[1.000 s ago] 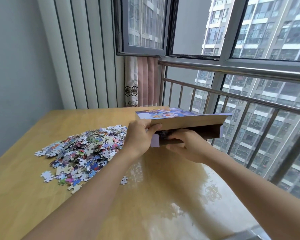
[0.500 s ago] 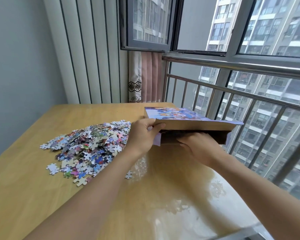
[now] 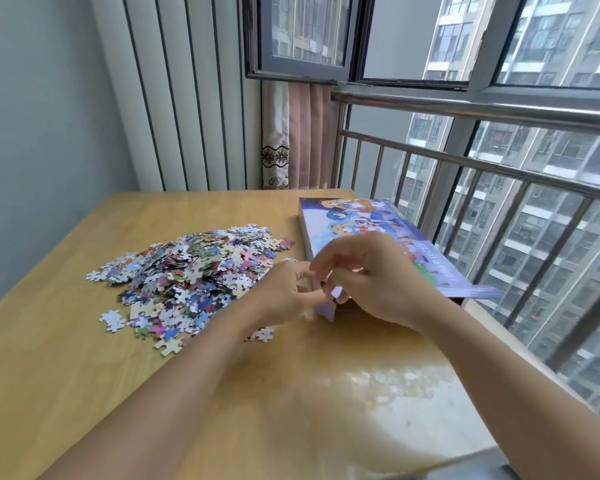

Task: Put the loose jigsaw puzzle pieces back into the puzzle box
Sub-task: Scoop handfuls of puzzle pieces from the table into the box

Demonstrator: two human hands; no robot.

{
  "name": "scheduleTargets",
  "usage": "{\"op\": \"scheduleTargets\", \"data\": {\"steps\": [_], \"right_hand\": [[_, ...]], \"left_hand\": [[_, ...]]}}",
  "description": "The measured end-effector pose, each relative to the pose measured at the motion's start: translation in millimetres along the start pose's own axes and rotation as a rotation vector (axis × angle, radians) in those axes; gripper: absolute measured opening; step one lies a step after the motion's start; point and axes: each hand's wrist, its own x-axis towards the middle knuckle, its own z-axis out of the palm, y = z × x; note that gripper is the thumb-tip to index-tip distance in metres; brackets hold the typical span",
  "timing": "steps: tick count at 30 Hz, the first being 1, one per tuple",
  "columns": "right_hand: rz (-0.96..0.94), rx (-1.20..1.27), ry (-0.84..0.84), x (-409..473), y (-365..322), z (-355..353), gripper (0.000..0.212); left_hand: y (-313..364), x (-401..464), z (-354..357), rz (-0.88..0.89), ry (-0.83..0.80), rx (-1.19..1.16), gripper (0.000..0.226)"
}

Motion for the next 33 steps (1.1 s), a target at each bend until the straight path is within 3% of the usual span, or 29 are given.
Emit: {"op": "scheduleTargets", "data": {"steps": [2,5,8,10,14,16,18,20,24,27,33], "right_hand": [[0.033,0.025,0.034,19,-6,8,0.028],[0.085,-0.12,0.025,53,-6,29,0.026],[0.198,-0.344,-0.149,92,3,59,0.041],[0.299,-0.41,-0.256,118,13,78,0.046],[0.528,-0.287,-0.325,167,42,96,0.079],[0.603,-0.161,-0.323,182,55,102,0.094],[0.627,-0.08,-0.302,192,73,113,0.103],[0.614,-0.094,-0.32,193,76,123,0.102],[0.475,-0.095,-0.47,184,49,129,0.059],[0.437,-0.127,-0.556,178,28,127,0.072],[0.515,-0.284,-0.429,164,18,146,0.103]], "left_hand": [[-4,-5,-22,-0.001,0.03,0.018,0.02],[-14,-12,-61,0.009,0.381,0.091,0.019],[-38,-28,-91,0.014,0.744,0.434,0.021],[-60,-40,-105,-0.051,0.831,0.619,0.03],[-106,-57,-132,-0.417,0.764,0.799,0.065],[-123,-59,-139,-0.613,0.676,0.742,0.078],[-132,-57,-138,-0.702,0.596,0.649,0.089],[-138,-55,-134,-0.691,0.558,0.645,0.088],[-137,-51,-133,-0.629,0.56,0.602,0.07],[-134,-52,-133,-0.571,0.592,0.541,0.064],[-127,-53,-131,-0.488,0.612,0.559,0.056]]}}
